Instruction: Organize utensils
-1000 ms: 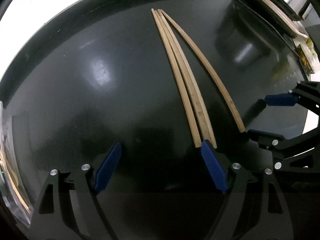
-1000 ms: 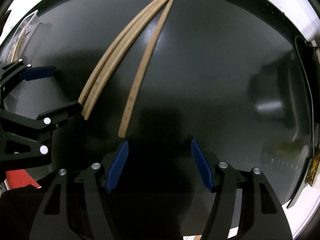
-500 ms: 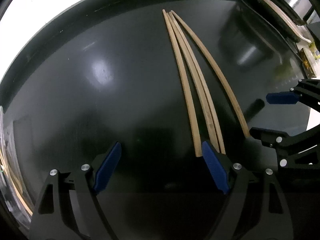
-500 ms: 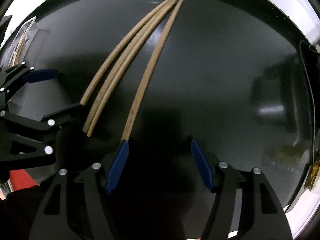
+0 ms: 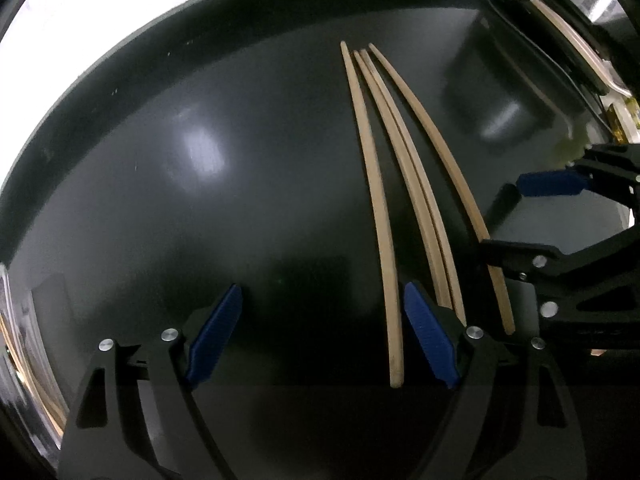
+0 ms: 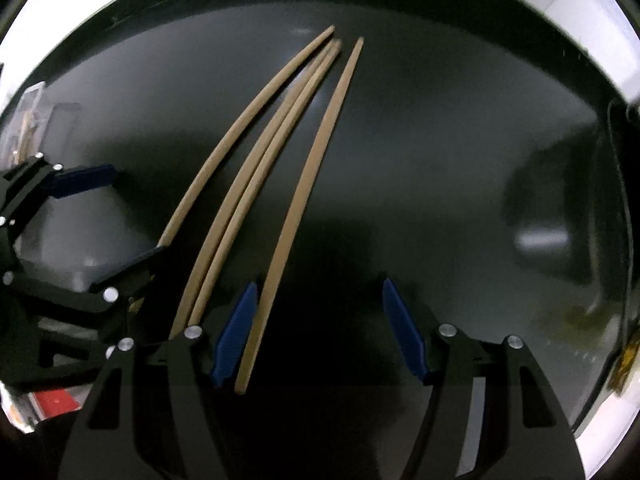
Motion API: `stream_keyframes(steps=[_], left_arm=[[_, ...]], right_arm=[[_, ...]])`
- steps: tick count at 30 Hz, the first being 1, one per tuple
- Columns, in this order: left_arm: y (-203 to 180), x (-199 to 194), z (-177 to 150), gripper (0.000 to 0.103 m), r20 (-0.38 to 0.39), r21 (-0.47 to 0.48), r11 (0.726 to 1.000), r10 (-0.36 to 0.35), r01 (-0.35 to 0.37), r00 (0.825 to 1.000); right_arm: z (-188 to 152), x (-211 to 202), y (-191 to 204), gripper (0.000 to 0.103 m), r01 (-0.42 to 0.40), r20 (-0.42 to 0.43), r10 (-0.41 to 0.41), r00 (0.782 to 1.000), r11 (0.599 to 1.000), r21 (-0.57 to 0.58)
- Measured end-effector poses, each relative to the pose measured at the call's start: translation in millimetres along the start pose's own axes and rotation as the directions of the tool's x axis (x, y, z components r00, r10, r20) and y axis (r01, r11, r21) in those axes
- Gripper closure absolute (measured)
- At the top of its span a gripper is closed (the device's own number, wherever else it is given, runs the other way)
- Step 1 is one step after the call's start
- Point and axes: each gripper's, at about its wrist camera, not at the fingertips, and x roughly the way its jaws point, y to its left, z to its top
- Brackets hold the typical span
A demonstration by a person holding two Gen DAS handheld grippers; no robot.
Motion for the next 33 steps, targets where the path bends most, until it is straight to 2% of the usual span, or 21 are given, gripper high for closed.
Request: stream_keyframes(steps=[3, 7, 9, 12, 15, 16, 17, 18, 19, 20, 25, 33], left_arm=[[0.1, 3.2, 11.0, 0.023, 0.007, 0.011, 1.0, 0.003, -0.003, 1.0], [-0.4, 4.5, 23.6, 0.024, 0.018, 0.022, 1.0, -0.003, 0.002, 1.0], [-0.5, 5.5, 29.5, 0.026, 0.021, 0.029, 1.0, -0.005, 0.004, 1.0], [-2.9, 5.1, 35.1, 0.038, 0.033, 0.045, 0.999, 0.01, -0.011, 0.999], [-9.0, 3.4, 37.9, 0.057, 0.051, 0.034, 0.999, 0.018, -0.02, 0.999], [-10.8, 2.7, 38.7, 0.069, 0.058, 0.022, 1.0, 0.017, -0.019, 0.998], [-11.1, 1.5, 39.4, 0.081, 0.062, 0.015, 1.0, 0.017, -0.018, 0.998], [-12.9, 1.3, 40.3, 0.085, 0.066, 0.006, 1.0, 0.021, -0.022, 0.998], [-15.5, 1.2, 40.1, 0.095, 0.067, 0.005, 1.0, 0.028, -0.028, 0.997], [-17.3, 1.4, 40.2, 0.098, 0.065, 0.004, 0.999, 0.032, -0.032, 0.997], [-29.3, 8.3, 49.6, 0.098, 0.034, -0.043, 0.998, 0.047, -0.046, 0.998], [-41.5, -34.8, 30.7, 0.098, 0.047, -0.157, 0.981, 0.118, -0.11, 0.992]], right_arm=[[10.9, -1.6, -1.9, 0.047, -0.005, 0.019, 0.005, 1.0, 1.0, -0.024], [20.6, -2.5, -8.3, 0.049, -0.006, 0.026, 0.007, 1.0, 1.0, -0.029], [22.8, -2.7, -11.6, 0.055, -0.007, 0.028, 0.008, 1.0, 0.999, -0.033], [26.2, -6.4, -13.2, 0.07, -0.01, 0.034, 0.012, 0.999, 0.999, -0.045], [26.1, -7.2, -11.5, 0.089, -0.016, 0.037, 0.018, 0.999, 0.998, -0.059], [25.2, -7.6, -10.1, 0.095, -0.013, 0.039, 0.016, 0.999, 0.998, -0.065], [24.2, -8.2, -8.5, 0.095, -0.007, 0.042, 0.009, 0.999, 0.998, -0.069], [25.8, -8.4, -6.9, 0.095, -0.002, 0.044, 0.005, 0.999, 0.997, -0.075], [26.0, -8.9, -4.8, 0.095, 0.006, 0.046, -0.002, 0.999, 0.996, -0.086], [26.6, -9.5, -3.3, 0.095, 0.006, 0.045, -0.002, 0.999, 0.996, -0.09], [22.5, -13.1, -15.4, 0.096, 0.001, 0.05, 0.002, 0.999, 0.998, -0.059], [1.2, -56.0, -25.9, 0.096, -0.049, 0.144, 0.057, 0.988, 0.997, -0.058]])
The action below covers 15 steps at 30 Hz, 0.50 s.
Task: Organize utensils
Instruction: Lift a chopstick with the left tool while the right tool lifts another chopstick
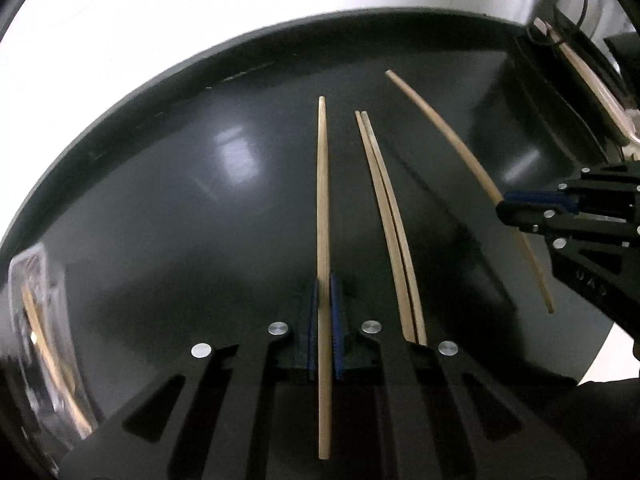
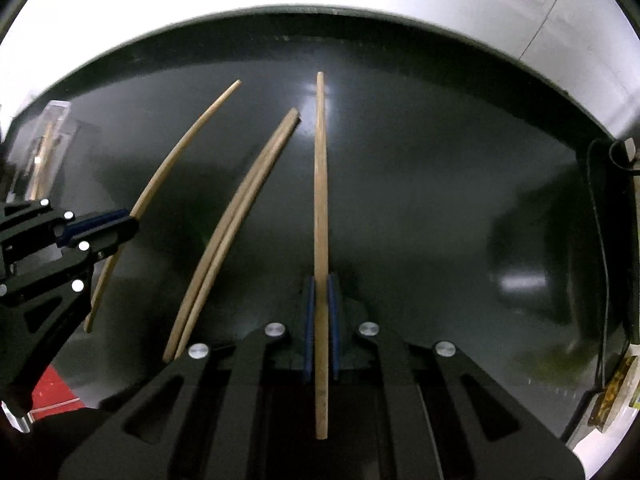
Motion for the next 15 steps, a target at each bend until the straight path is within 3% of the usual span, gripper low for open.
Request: stream_keyframes(steps=[10, 15], left_arm=[[-15.6, -63.6, -44.4, 0.098, 0.036, -0.205, 0.978, 0.05, -0.041, 0.998], [-11.8, -90.6, -73.4, 0.098, 0.039, -0.268, 0.962, 0.061, -0.049, 0.997]], right_arm=[[-30.5, -51.8, 1.4, 0.096, -0.089, 0.06, 0.096, 0.994, 0.989, -0.115], [-45.7, -72.7, 30.2, 0.096, -0.123, 0.059, 0.135, 0.989, 0.977, -0.174]])
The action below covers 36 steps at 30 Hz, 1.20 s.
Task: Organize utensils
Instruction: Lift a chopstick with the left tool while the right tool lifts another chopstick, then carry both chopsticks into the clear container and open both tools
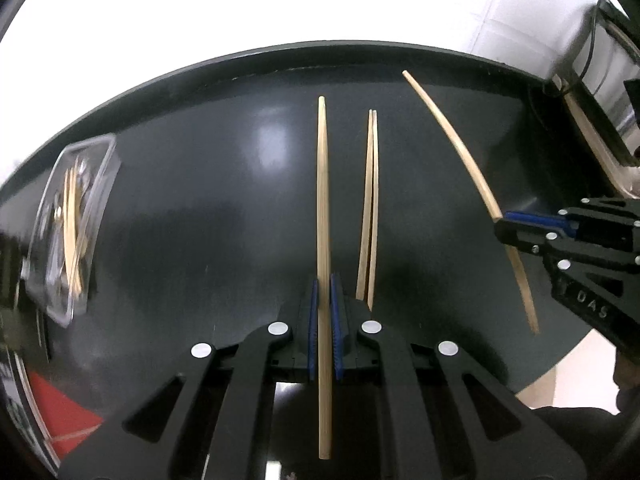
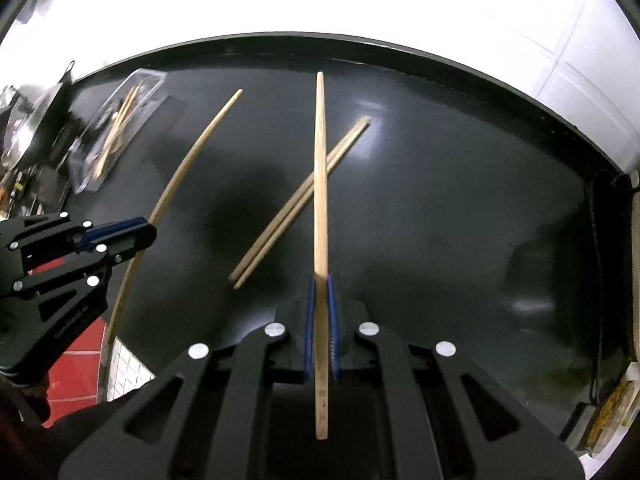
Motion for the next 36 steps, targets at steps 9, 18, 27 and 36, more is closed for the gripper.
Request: stream_keyframes(steps=[9, 18, 27, 36], left_arm=[[42.6, -17.7, -22.9, 0.098, 0.017, -0.063, 0.998, -0.005, 0.006, 1.0], [130.6, -30.9, -31.8, 0.098, 0.027, -0.114, 0.993, 0.01, -0.007, 1.0], [245.1, -32.9, -37.6, 0.098, 0.015, -0.222, 0.975, -0.005, 0.008, 1.0], [354.1, -24.8, -29.8, 0.098, 0.011, -0.326, 0.945, -0.01, 0.013, 1.0]], right_arm=[[3.1, -3.6, 46.5, 0.096, 0.0, 0.005, 0.0, 1.0, 0.999, -0.043], [42.3, 9.9, 136.4, 0.096, -0.024, -0.001, 0.024, 1.0, 0.995, -0.098], [101.8, 45.2, 231.9, 0.096, -0.124, -0.035, 0.12, 0.992, 0.985, -0.122], [177.6, 89.8, 304.1, 0.096, -0.221, -0.09, 0.212, 0.973, 0.971, -0.094]])
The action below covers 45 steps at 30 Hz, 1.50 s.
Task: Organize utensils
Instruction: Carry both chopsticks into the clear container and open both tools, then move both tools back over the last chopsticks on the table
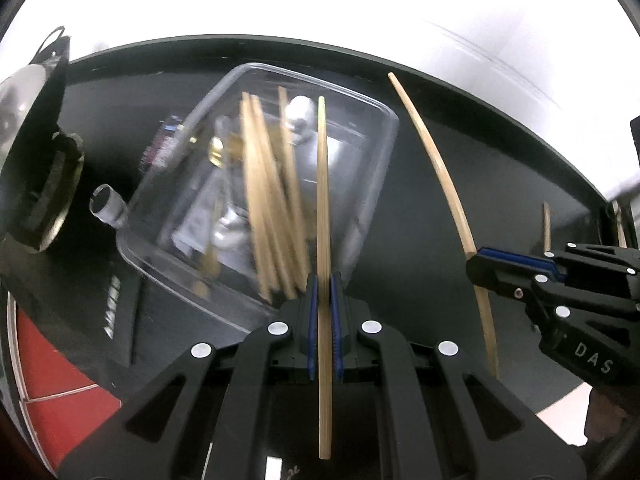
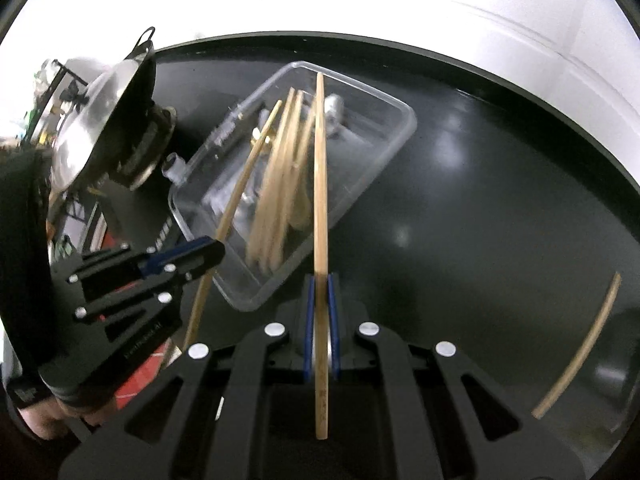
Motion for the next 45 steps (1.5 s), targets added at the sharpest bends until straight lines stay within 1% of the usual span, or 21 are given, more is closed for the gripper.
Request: stream_keyframes(steps=[4, 6, 9, 15, 18, 22, 24, 25, 26, 27, 28, 29, 30, 32, 33, 35, 37, 38, 39, 43, 45], left_arm=[[29.7, 12.6, 26.5, 0.098, -0.009, -0.032, 0.999, -0.005, 0.005, 1.0], [42.2, 21.7, 39.6, 0.098, -0.019, -0.052, 0.999, -0.012, 0.011, 1.0], [54.6, 32.5, 53.9, 0.098, -0.028, -0.075, 0.997, -0.019, 0.017, 0.999], [67.4, 56.9, 70.6, 0.098, -0.048, -0.093, 0.995, -0.037, 0.032, 0.998], [69.8, 65.4, 73.8, 0.098, -0.058, -0.094, 0.995, -0.042, 0.037, 0.997], [76.2, 71.9, 78.0, 0.098, -0.057, -0.104, 0.994, -0.047, 0.041, 0.997], [76.0, 70.3, 76.9, 0.098, -0.058, -0.097, 0.994, -0.058, 0.052, 0.997], [75.7, 70.0, 76.6, 0.097, -0.058, -0.088, 0.995, -0.062, 0.056, 0.996], [76.1, 68.9, 75.8, 0.09, -0.049, -0.087, 0.995, -0.057, 0.053, 0.997], [77.5, 67.1, 74.9, 0.082, -0.044, -0.095, 0.995, -0.047, 0.042, 0.998], [77.9, 62.9, 71.1, 0.049, -0.035, -0.109, 0.993, -0.037, 0.033, 0.999], [78.3, 59.3, 69.0, 0.022, -0.024, -0.12, 0.992, -0.026, 0.023, 0.999], [77.7, 53.1, 64.8, 0.022, -0.006, -0.13, 0.991, -0.005, 0.004, 1.0], [71.5, 43.1, 57.6, 0.022, 0.009, -0.125, 0.992, -0.008, 0.009, 1.0], [67.5, 38.2, 53.4, 0.022, 0.013, -0.13, 0.992, 0.003, -0.001, 1.0], [56.0, 28.4, 44.8, 0.022, 0.016, -0.135, 0.991, 0.005, -0.003, 1.0], [33.4, 13.3, 33.3, 0.022, 0.034, -0.113, 0.994, 0.002, 0.001, 0.999], [22.3, 6.8, 29.0, 0.022, 0.041, -0.099, 0.995, 0.0, 0.004, 0.999], [10.6, 2.8, 22.7, 0.022, 0.046, -0.087, 0.996, -0.001, 0.005, 0.999], [-51.8, 3.5, -2.7, 0.022, 0.034, -0.027, 0.999, -0.027, 0.028, 0.999], [-90.1, 6.7, -22.9, 0.022, 0.019, 0.022, 0.999, -0.049, 0.048, 0.999]], right_arm=[[40.5, 28.7, 13.9, 0.096, -0.05, -0.039, 0.052, 0.998, 0.997, 0.059], [53.6, 40.5, 14.9, 0.096, -0.071, -0.055, 0.076, 0.996, 0.993, 0.095], [73.4, 63.7, 13.6, 0.096, -0.077, -0.082, 0.09, 0.992, 0.985, 0.157], [92.6, 87.8, 15.5, 0.095, -0.076, -0.109, 0.097, 0.989, 0.98, 0.181], [96.6, 94.0, 15.9, 0.095, -0.075, -0.117, 0.098, 0.988, 0.98, 0.186], [99.6, 102.5, 13.7, 0.094, -0.093, -0.145, 0.124, 0.982, 0.975, 0.203], [96.7, 92.6, 4.1, 0.083, -0.076, -0.123, 0.105, 0.987, 0.972, 0.222], [95.0, 86.7, 0.3, 0.066, -0.071, -0.108, 0.098, 0.989, 0.972, 0.225], [91.3, 78.0, -4.7, 0.047, -0.068, -0.086, 0.09, 0.992, 0.971, 0.229], [87.0, 68.5, -10.0, 0.046, -0.068, -0.059, 0.084, 0.995, 0.97, 0.233], [80.6, 56.3, -16.6, 0.046, -0.068, -0.032, 0.077, 0.996, 0.971, 0.23], [73.8, 45.9, -23.5, 0.046, -0.065, -0.018, 0.071, 0.997, 0.972, 0.228], [63.0, 31.9, -33.9, 0.045, -0.065, 0.002, 0.066, 0.998, 0.97, 0.236], [44.8, 13.7, -50.9, 0.04, -0.057, 0.021, 0.053, 0.998, 0.967, 0.247], [34.7, 5.1, -58.4, 0.039, -0.044, 0.025, 0.039, 0.999, 0.968, 0.247], [4.7, -18.3, -79.0, 0.037, -0.018, 0.058, 0.004, 0.998, 0.969, 0.248], [-28.2, -39.2, -100.8, 0.036, 0.039, 0.069, -0.058, 0.996, 0.967, 0.25], [-41.5, -46.2, -111.1, 0.036, 0.056, 0.068, -0.076, 0.995, 0.965, 0.255], [-61.7, -56.6, -126.8, 0.036, 0.08, 0.063, -0.1, 0.993, 0.96, 0.267], [-120.3, -79.4, -174.2, 0.036, 0.109, 0.066, -0.137, 0.988, 0.94, 0.325], [-146.4, -86.1, -195.5, 0.036, 0.117, 0.068, -0.15, 0.986, 0.929, 0.351]])
